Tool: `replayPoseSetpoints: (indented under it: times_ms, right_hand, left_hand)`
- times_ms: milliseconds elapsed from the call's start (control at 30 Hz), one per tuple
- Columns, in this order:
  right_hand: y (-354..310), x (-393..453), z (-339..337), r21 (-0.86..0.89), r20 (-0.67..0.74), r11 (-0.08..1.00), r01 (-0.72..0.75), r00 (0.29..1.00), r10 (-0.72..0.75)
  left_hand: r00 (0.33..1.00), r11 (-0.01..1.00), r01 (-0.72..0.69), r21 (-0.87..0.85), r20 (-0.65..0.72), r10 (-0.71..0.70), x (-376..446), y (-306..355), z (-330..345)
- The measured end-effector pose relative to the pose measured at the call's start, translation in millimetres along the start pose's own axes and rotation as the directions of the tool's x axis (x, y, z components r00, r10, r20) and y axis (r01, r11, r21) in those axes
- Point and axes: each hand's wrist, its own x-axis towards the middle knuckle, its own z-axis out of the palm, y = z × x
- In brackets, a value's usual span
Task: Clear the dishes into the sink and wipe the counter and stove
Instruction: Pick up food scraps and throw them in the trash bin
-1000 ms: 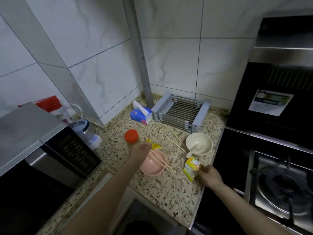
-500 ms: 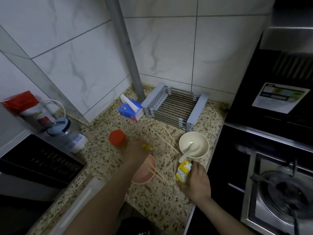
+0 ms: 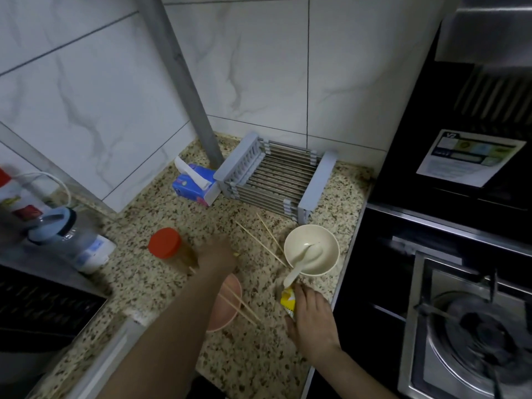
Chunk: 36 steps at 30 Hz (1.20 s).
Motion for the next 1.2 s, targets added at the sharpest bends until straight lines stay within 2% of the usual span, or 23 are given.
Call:
replayPoseSetpoints:
  times_ms: [133,300,400,500,567,733,800,900,1000,1100,1200]
  right_hand:
    - [1,1,0,0.002,-0.034,1.0,0.03,0.999,-0.03]
    - [1,3,0,0.017,-0.083,0.997,0.078,0.994,-0.076]
    - [6,3,-1,0.069,-0.107,0.997,0.046,0.994,-0.038]
    - [4,-3,-13,0.142,-0.08,0.989,0.038,0.996,-0.027]
    - [0,-9,-26,0.176,-0.01,0.984,0.039,0.999,-0.038]
    - [-7,-24,-40,0.292,0.056,0.953,-0.084,0.996,0.071]
    - [-12,-32,-46,0.334,0.061,0.935,-0.119,0.993,0.105]
    - [-24,-44,-53,0.377,0.04,0.912,-0.16,0.987,0.157]
    - [-40,-57,-59,0.413,-0.006,0.896,-0.164,0.983,0.183]
    - [-56,-68,-67,0.464,-0.043,0.864,-0.195,0.969,0.242]
    - [-74,-81,-69,0.453,-0.069,0.877,-0.16,0.975,0.213]
  left_hand:
    - [0.998,1.0,0.019,-0.023,-0.054,-0.02,4,3,1]
    - [0.989,0.998,-0.033,-0.05,-0.146,0.026,2,6,-8]
    - [0.984,0.989,-0.064,-0.135,-0.175,0.04,-3,2,-16]
    - [0.97,0.972,-0.095,-0.215,-0.239,0.042,-11,-7,-25]
    - [0.956,0.965,-0.119,-0.232,-0.289,0.048,-21,-14,-32]
    - [0.935,0.919,-0.173,-0.354,-0.351,0.04,-52,-43,-40]
    - [0.938,0.855,-0.18,-0.487,-0.347,0.0,-68,-61,-39]
    - [0.924,0.687,-0.222,-0.692,-0.374,-0.078,-95,-86,-36]
    - [0.899,0.557,-0.263,-0.788,-0.409,-0.154,-118,-109,-31]
    - [0.864,0.367,-0.31,-0.877,-0.421,-0.275,-135,-129,-30]
    - [0.843,0.221,-0.353,-0.909,-0.412,-0.345,-150,-150,-23]
